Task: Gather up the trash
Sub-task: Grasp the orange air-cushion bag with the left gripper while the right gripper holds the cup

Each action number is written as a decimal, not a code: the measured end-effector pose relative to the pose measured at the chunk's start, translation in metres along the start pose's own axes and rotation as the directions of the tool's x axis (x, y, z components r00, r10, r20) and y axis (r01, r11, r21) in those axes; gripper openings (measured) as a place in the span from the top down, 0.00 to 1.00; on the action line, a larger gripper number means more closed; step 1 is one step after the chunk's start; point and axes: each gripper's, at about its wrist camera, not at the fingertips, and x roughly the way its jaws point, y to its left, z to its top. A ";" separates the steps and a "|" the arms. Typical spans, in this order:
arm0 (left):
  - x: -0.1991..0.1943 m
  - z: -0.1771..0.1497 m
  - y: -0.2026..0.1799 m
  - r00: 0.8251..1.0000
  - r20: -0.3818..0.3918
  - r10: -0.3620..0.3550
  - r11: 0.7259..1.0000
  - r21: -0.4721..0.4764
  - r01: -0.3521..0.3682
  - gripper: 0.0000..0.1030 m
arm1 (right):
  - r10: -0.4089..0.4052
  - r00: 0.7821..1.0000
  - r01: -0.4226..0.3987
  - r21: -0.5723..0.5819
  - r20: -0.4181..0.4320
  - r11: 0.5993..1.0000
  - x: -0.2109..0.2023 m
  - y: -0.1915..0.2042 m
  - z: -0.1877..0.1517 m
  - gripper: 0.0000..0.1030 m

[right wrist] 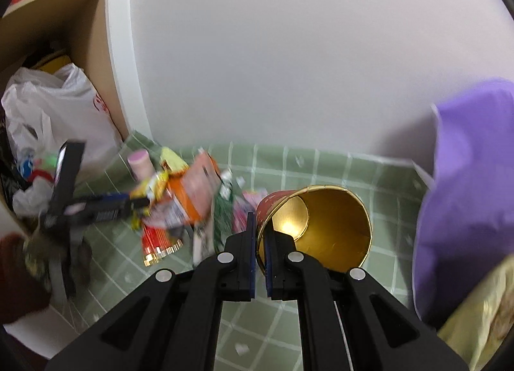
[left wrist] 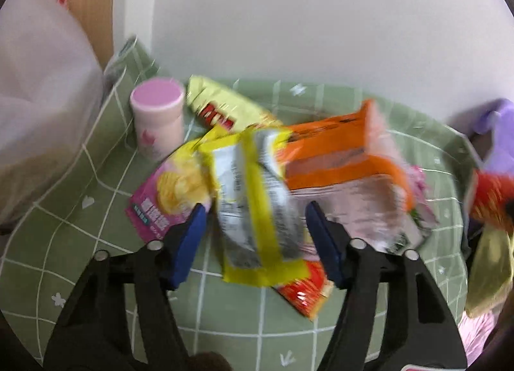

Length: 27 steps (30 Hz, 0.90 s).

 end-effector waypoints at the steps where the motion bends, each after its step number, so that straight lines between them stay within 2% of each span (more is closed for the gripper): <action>1: 0.004 0.002 0.004 1.000 -0.007 -0.006 1.000 -0.015 0.006 0.49 | 0.002 1.000 -0.001 0.016 -0.012 1.000 0.000 -0.001 -0.007 0.94; 3: 0.006 0.005 0.007 1.000 -0.012 -0.006 0.999 -0.037 0.005 0.52 | 0.005 0.999 -0.003 0.045 -0.038 0.999 0.003 -0.002 -0.019 0.94; 6: 0.008 0.006 0.011 0.997 -0.056 -0.060 0.996 -0.067 0.056 0.57 | 0.009 0.998 -0.005 0.072 -0.059 0.997 -0.001 -0.010 -0.037 0.94; 12: -0.012 0.008 -0.001 0.996 -0.043 -0.080 0.997 -0.005 0.080 0.65 | 0.004 0.999 0.000 0.099 -0.048 0.995 -0.009 0.004 -0.035 0.94; 13: -0.019 0.007 -0.005 0.996 -0.032 -0.086 0.996 -0.002 0.086 0.69 | 0.002 0.999 0.002 0.097 -0.043 0.995 -0.013 0.005 -0.035 0.94; 14: -0.024 0.010 -0.007 0.995 -0.027 -0.094 0.996 0.002 0.094 0.89 | -0.001 0.999 0.004 0.094 -0.036 0.996 -0.019 0.006 -0.035 0.94; 15: -0.028 0.010 -0.010 0.995 -0.023 -0.093 0.996 0.007 0.093 0.94 | -0.007 1.000 0.009 0.091 -0.024 0.996 -0.026 0.007 -0.034 0.94; 21: -0.064 0.008 -0.035 0.989 0.033 -0.142 0.988 0.064 0.140 0.94 | -0.035 0.999 0.033 0.099 0.017 0.995 -0.058 0.008 -0.035 0.94; 24: -0.075 0.003 -0.045 0.989 0.057 -0.139 0.986 0.101 0.133 0.94 | -0.044 0.999 0.042 0.102 0.023 0.994 -0.067 0.008 -0.041 0.94; 27: -0.076 0.002 -0.031 0.989 0.079 -0.127 0.991 0.062 0.122 0.93 | -0.039 0.999 0.037 0.118 0.018 0.992 -0.070 0.006 -0.047 0.94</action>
